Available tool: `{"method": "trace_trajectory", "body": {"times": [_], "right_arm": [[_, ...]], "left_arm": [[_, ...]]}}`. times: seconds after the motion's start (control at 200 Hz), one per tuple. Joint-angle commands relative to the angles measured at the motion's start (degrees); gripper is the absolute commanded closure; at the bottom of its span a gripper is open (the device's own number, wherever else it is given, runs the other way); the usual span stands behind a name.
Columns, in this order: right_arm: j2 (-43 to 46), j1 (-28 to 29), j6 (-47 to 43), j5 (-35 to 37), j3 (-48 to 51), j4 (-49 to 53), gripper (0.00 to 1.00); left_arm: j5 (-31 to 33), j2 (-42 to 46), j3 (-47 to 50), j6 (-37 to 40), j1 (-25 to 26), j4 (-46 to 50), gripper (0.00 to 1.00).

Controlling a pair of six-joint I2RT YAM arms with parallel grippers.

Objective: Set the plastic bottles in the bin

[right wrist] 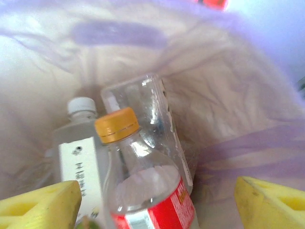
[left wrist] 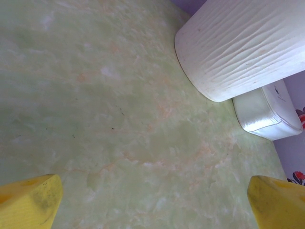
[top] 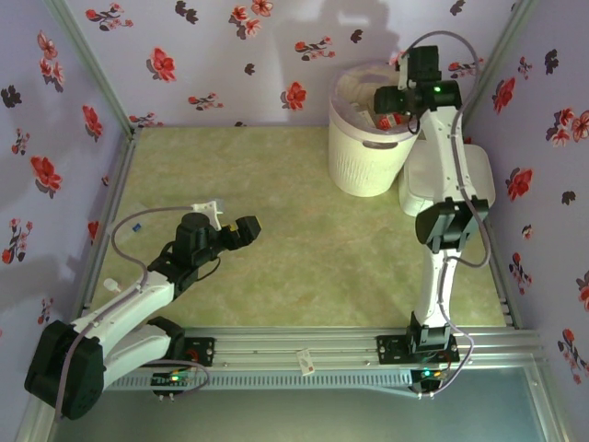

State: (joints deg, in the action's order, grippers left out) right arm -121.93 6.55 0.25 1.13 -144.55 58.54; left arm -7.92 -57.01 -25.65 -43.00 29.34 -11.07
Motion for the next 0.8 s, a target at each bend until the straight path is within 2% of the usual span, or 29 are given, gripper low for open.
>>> {"method": "trace_trajectory", "body": {"times": [0.0, 0.14, 0.3, 0.45, 0.56, 0.675, 0.795], "right_arm": [[6.58, 0.71, -1.34, 1.2, 1.88, -0.11, 0.14], [13.21, 1.85, -1.48, 1.84, 8.13, -1.65, 0.14], [26.11, 5.1, -1.35, 4.18, 25.04, -9.32, 0.14], [38.47, 7.82, 0.1, 5.61, 40.27, -16.21, 0.13], [45.9, 9.45, 0.54, 6.99, 50.8, -20.6, 0.13], [53.17, 10.84, 1.6, 8.34, 61.17, -24.73, 0.12], [57.87, 11.47, 4.36, 8.92, 69.61, -25.8, 0.09]], "left_arm": [[0.87, 0.82, 0.42, -0.26, -0.51, -0.36, 0.0], [0.64, 1.22, 0.59, 0.62, -0.42, -1.92, 0.0], [0.63, 1.89, -1.15, 3.7, -0.54, -1.94, 0.0], [1.34, 0.7, -6.1, 8.42, -1.01, 3.86, 0.0], [4.1, 0.49, -8.51, 11.61, -1.04, 5.1, 0.01], [10.47, 1.16, -10.21, 15.38, -1.04, 7.12, 0.01], [13.42, 1.39, -12.06, 21.72, -1.63, 11.1, 0.0]]}}
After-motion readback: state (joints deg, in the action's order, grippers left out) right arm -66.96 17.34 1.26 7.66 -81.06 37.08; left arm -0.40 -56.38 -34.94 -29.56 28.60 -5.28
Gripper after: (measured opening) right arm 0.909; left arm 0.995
